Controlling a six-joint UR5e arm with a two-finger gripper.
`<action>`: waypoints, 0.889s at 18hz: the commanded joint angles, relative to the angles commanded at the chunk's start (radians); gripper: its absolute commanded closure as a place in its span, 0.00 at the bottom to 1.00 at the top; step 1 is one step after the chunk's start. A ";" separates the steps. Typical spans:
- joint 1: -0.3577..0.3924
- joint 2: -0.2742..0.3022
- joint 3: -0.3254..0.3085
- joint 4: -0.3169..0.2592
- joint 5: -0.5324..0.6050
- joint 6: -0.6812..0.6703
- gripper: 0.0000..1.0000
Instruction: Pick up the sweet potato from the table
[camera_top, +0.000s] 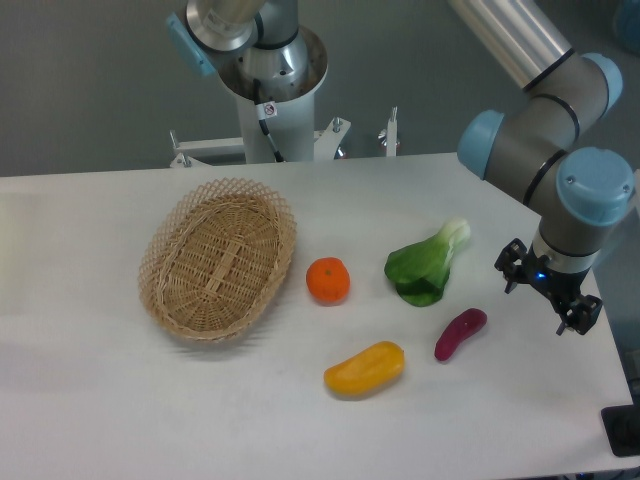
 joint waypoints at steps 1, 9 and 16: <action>0.000 0.000 0.000 0.000 0.000 0.000 0.00; 0.000 0.002 -0.006 0.002 0.000 -0.021 0.00; -0.012 0.009 -0.072 0.037 -0.047 -0.188 0.00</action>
